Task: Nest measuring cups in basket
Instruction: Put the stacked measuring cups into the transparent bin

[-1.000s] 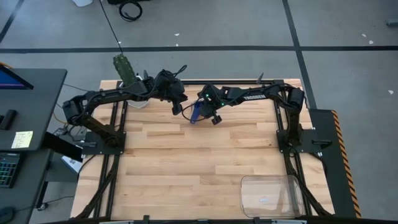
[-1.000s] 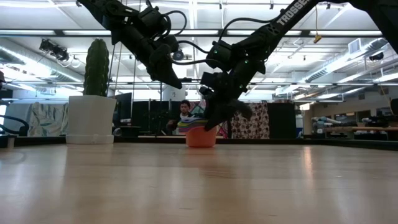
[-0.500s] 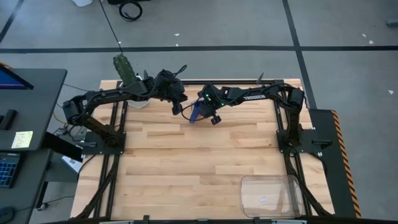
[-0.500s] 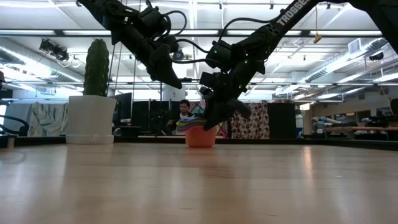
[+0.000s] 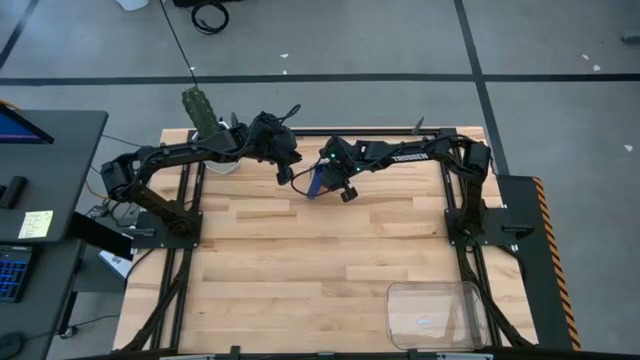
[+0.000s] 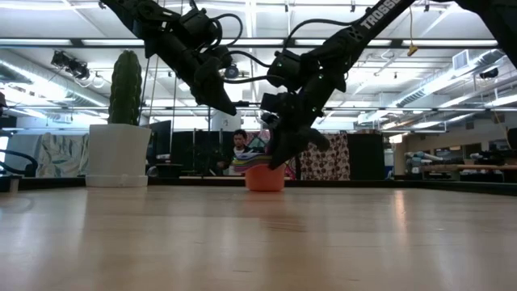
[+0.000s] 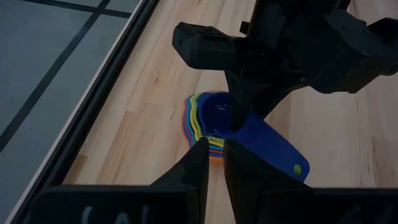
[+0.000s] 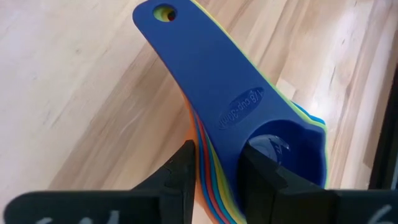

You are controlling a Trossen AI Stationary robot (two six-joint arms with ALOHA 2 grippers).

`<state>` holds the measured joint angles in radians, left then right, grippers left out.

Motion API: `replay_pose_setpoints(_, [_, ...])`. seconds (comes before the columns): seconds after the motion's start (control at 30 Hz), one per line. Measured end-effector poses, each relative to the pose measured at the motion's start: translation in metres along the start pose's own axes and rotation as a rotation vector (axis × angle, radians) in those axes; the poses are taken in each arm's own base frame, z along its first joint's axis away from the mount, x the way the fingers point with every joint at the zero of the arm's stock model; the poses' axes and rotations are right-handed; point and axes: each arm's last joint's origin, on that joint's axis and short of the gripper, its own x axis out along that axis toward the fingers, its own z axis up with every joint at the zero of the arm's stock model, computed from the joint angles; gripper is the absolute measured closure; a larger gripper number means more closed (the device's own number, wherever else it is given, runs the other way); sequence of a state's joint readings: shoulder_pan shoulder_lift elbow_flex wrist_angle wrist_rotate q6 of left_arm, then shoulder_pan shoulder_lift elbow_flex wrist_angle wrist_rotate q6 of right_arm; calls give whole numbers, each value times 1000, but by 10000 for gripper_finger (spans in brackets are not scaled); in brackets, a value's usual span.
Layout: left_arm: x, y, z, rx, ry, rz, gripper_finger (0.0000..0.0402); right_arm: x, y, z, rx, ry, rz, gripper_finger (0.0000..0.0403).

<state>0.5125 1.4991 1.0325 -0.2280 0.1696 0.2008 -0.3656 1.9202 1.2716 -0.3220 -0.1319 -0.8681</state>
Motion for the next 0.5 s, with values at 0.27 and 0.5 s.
replay_pose_setpoints(0.27, [0,0,0,0,0,0,349,-11,-9,10,26,29,35,307])
replay_pose_setpoints(0.5, [0,0,0,0,0,0,349,-13,-5,11,24,66,84,307])
